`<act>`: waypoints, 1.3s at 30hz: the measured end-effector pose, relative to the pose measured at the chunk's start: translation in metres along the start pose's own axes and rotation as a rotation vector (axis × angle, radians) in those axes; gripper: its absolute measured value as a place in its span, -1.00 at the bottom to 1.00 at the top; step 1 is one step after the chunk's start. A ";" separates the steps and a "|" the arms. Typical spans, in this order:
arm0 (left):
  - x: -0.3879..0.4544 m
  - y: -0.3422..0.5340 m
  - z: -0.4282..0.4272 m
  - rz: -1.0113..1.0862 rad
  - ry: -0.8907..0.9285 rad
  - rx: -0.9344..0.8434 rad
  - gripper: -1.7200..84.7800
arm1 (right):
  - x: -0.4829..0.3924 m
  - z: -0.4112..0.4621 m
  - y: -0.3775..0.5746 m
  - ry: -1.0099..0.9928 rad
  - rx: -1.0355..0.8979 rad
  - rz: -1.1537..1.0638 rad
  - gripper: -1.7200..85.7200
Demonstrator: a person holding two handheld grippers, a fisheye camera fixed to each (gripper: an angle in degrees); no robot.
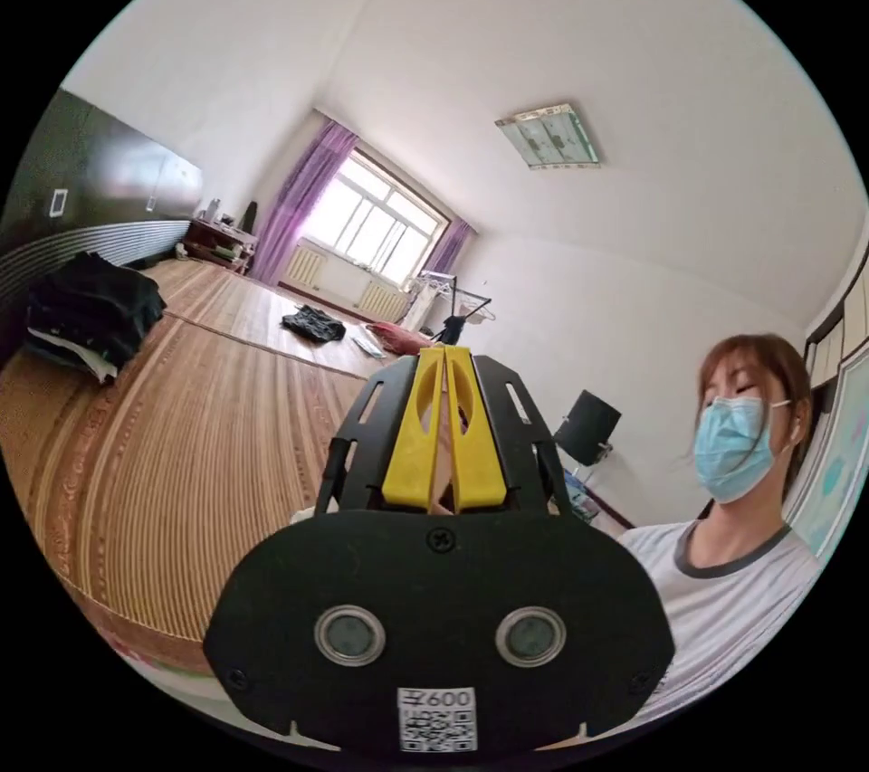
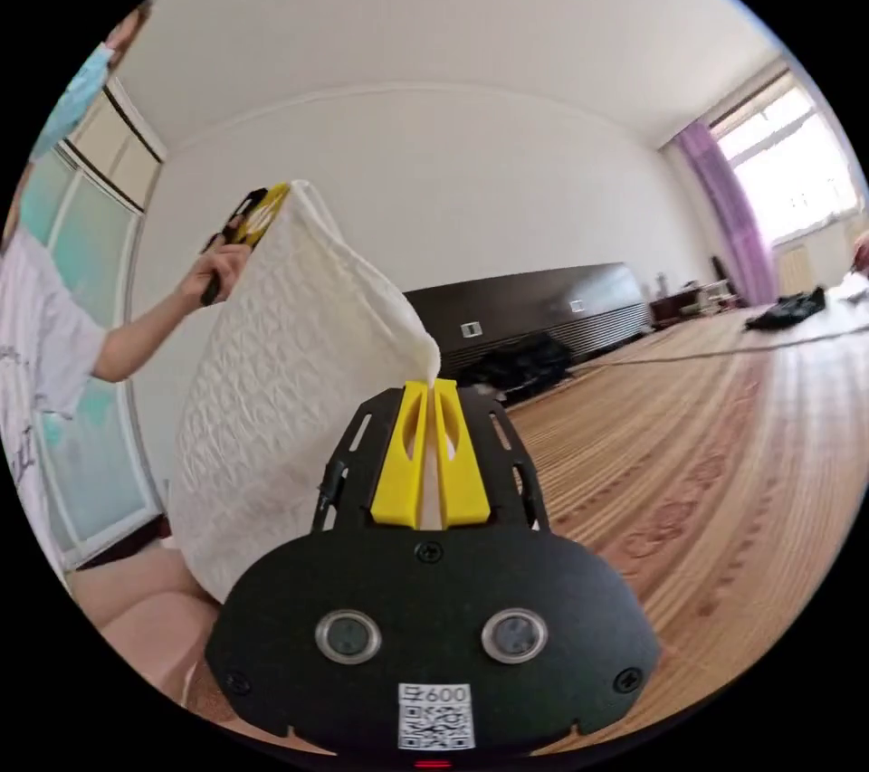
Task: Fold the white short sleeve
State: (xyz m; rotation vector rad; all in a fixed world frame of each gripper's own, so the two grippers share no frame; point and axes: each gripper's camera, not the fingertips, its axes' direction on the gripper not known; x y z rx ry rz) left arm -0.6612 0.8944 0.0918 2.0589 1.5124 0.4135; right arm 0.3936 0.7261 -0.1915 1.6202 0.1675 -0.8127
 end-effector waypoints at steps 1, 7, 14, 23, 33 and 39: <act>0.008 -0.019 -0.010 0.028 -0.007 0.041 -0.95 | -0.012 -0.011 -0.051 0.049 0.031 -0.080 -0.98; 0.161 -0.081 -0.062 0.571 0.029 0.372 -0.95 | -0.169 -0.112 -0.234 0.528 0.312 -0.769 -0.98; 0.202 0.050 0.018 0.469 -0.038 0.109 -0.94 | -0.187 -0.165 -0.165 0.356 -0.235 -0.522 -0.98; 0.250 0.255 0.180 0.402 0.114 -0.683 -0.94 | -0.227 -0.195 0.157 0.724 -0.794 -0.144 -0.98; 0.415 0.116 0.393 0.932 -0.165 -0.942 -0.95 | -0.256 -0.256 0.129 0.855 -0.558 0.170 -0.98; 0.459 0.149 0.528 0.985 -0.650 -0.984 -0.95 | -0.156 -0.179 0.162 0.732 -1.098 0.248 -0.98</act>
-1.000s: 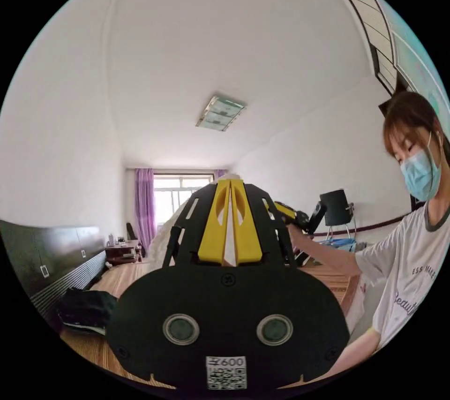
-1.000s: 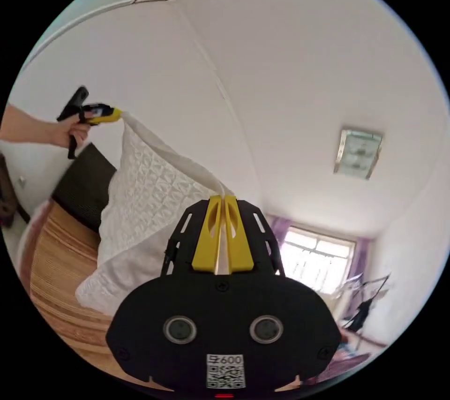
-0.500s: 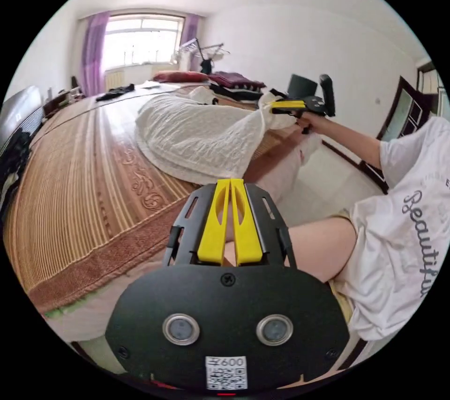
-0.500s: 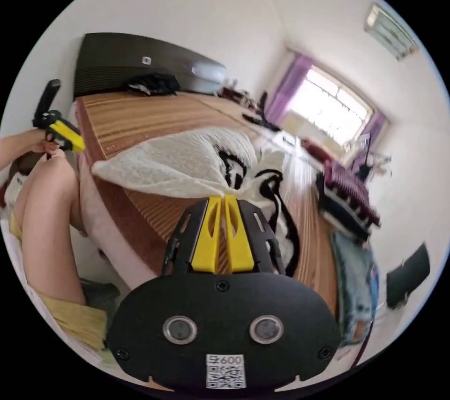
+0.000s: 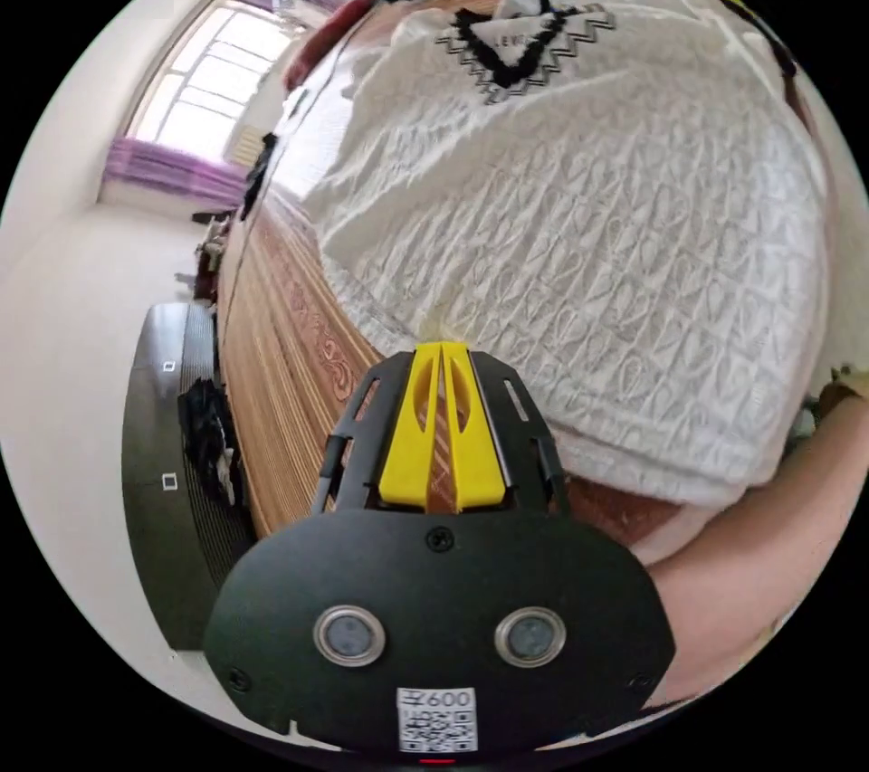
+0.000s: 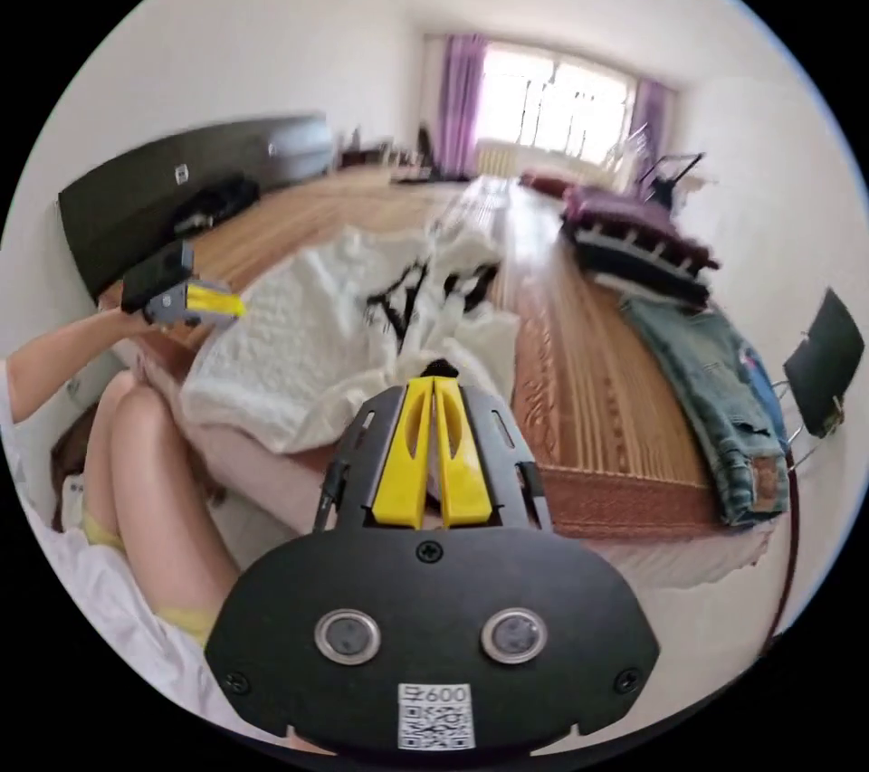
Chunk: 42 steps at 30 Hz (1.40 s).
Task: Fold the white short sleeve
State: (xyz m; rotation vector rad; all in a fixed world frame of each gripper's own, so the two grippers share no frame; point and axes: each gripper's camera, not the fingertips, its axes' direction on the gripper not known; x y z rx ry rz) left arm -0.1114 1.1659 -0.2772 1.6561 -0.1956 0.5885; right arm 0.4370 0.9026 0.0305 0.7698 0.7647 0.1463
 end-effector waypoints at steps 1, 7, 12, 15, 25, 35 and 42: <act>0.006 -0.011 -0.011 -0.039 -0.057 -0.005 -0.95 | -0.003 0.014 -0.021 0.049 -0.044 -0.085 -0.98; -0.001 -0.065 -0.092 0.068 0.105 -0.189 -0.94 | -0.010 0.108 -0.183 0.536 -0.057 -0.364 -0.98; -0.001 -0.115 -0.179 0.256 0.890 0.012 -0.95 | -0.017 0.100 -0.333 0.359 0.082 -0.314 -0.98; -0.039 -0.145 -0.189 -0.046 1.296 0.383 -0.95 | 0.003 0.002 -0.361 -0.049 0.393 -0.190 -0.98; -0.175 -0.225 -0.098 -0.279 0.061 0.074 -0.95 | 0.064 0.005 -0.201 -0.400 -0.160 -0.536 -0.98; -0.075 -0.273 -0.090 0.200 -0.286 -0.217 -0.95 | 0.169 0.051 -0.143 0.415 0.133 -0.552 -0.98; 0.009 -0.305 -0.114 0.296 -0.383 -0.499 -0.95 | 0.201 0.074 -0.173 0.418 0.209 -0.445 -0.98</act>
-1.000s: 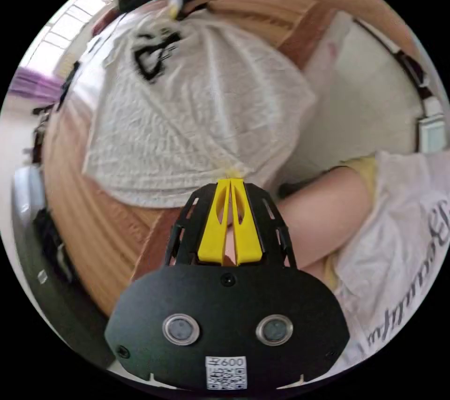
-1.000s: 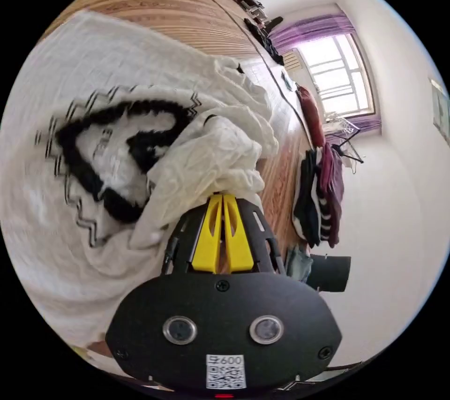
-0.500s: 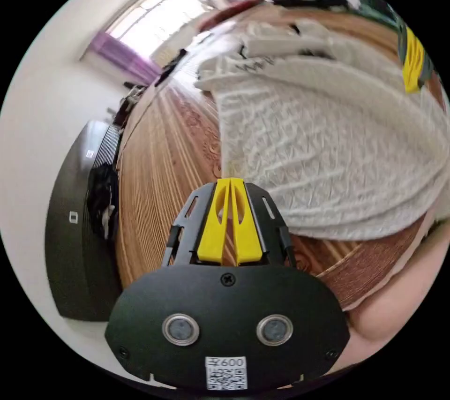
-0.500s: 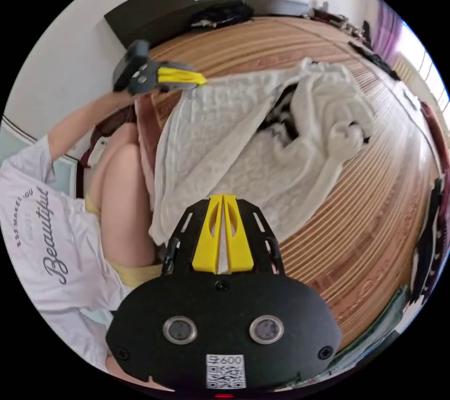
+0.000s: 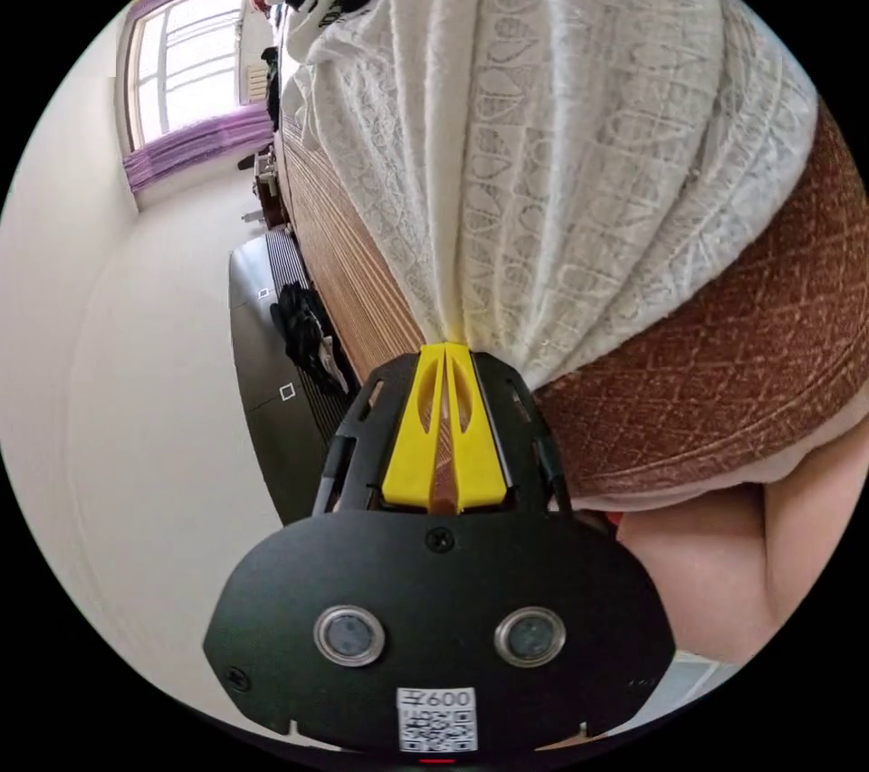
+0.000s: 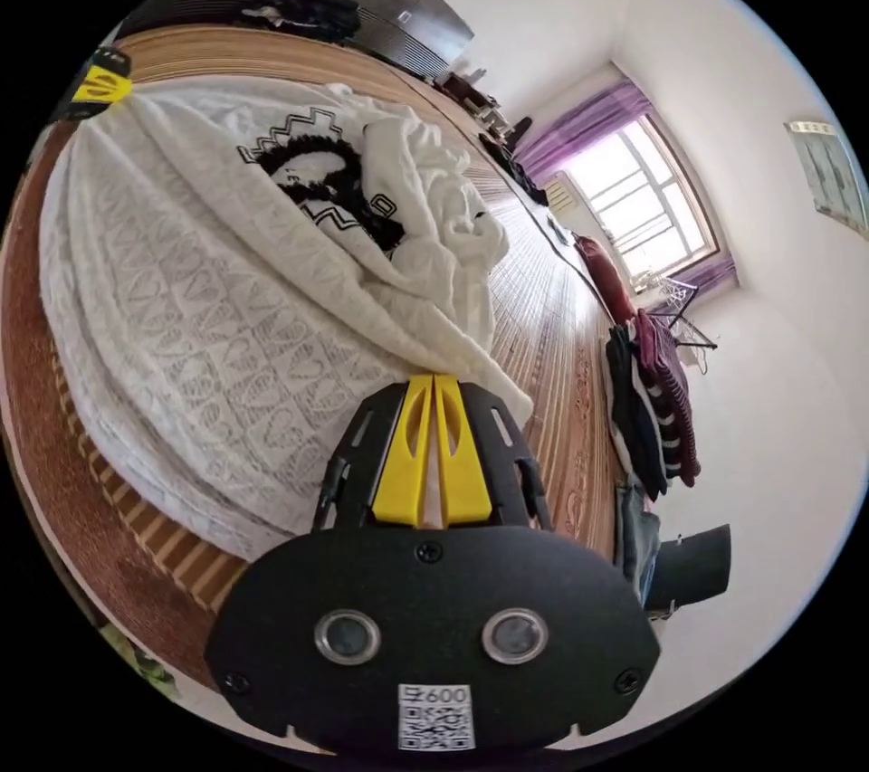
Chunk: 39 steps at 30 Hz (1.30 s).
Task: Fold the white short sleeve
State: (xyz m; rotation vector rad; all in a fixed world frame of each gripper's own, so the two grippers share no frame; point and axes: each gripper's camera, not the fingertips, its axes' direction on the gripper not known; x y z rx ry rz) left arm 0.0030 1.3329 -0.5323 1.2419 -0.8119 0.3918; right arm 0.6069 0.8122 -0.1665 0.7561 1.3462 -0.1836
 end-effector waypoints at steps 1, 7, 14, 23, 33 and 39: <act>0.005 -0.005 -0.002 -0.038 -0.005 -0.025 -0.95 | 0.033 -0.002 0.005 -0.189 0.039 0.061 -0.98; -0.018 0.010 0.025 -0.257 0.193 0.053 -0.95 | 0.190 0.091 0.099 -0.992 0.059 0.650 -0.98; 0.000 0.157 0.123 -0.967 0.686 0.476 -0.95 | 0.179 0.069 0.145 -0.681 0.176 0.704 -0.98; 0.093 0.176 0.155 -1.040 0.542 0.509 -0.95 | 0.004 0.095 0.092 -0.104 0.032 0.166 -0.98; 0.145 0.187 0.212 -1.062 0.531 0.512 -0.96 | -0.096 0.172 0.108 0.172 0.024 0.002 -0.98; 0.167 0.194 0.243 -1.055 0.515 0.525 -0.95 | -0.143 0.210 0.119 0.295 0.015 -0.077 -0.98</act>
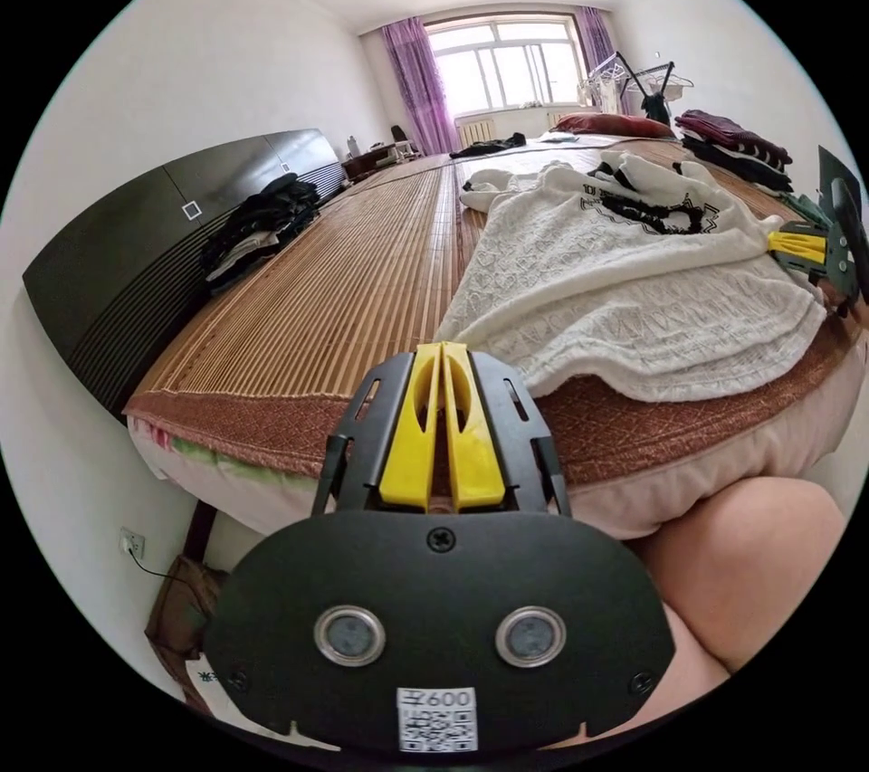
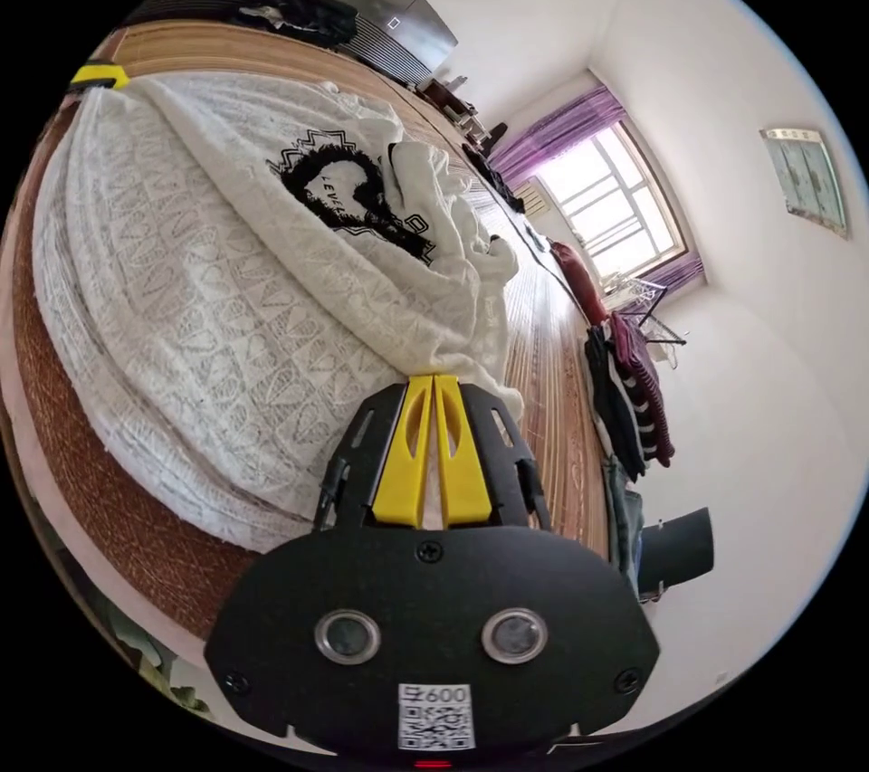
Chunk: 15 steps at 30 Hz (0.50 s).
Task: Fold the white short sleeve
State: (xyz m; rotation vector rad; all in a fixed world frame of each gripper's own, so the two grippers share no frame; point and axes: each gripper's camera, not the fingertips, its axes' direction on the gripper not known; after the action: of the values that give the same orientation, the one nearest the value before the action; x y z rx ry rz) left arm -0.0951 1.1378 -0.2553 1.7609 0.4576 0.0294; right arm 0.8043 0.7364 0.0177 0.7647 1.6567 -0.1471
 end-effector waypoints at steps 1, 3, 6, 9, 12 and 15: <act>-0.001 0.003 0.005 0.011 -0.011 0.002 -0.95 | -0.024 0.004 0.001 0.088 0.000 -0.056 -0.98; -0.012 0.006 0.012 0.001 0.016 0.000 -0.95 | -0.045 0.009 0.003 0.187 -0.010 -0.098 -0.98; -0.054 0.014 0.016 -0.023 0.172 0.013 -0.94 | -0.032 0.013 0.000 0.130 -0.152 -0.003 -0.98; -0.099 0.004 0.000 -0.163 0.184 -0.041 -0.93 | 0.006 0.005 0.000 0.260 -0.286 0.266 -0.98; -0.112 -0.026 -0.017 -0.195 0.245 -0.177 -0.94 | 0.013 -0.026 0.005 0.284 -0.313 0.347 -0.98; -0.079 -0.058 -0.030 -0.010 0.191 -0.278 -0.94 | -0.002 -0.062 0.002 0.219 -0.201 0.286 -0.98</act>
State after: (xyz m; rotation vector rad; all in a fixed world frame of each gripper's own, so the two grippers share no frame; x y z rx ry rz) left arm -0.1922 1.1505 -0.2854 1.4885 0.5718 0.2449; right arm 0.7539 0.7679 0.0359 0.8764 1.7149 0.3107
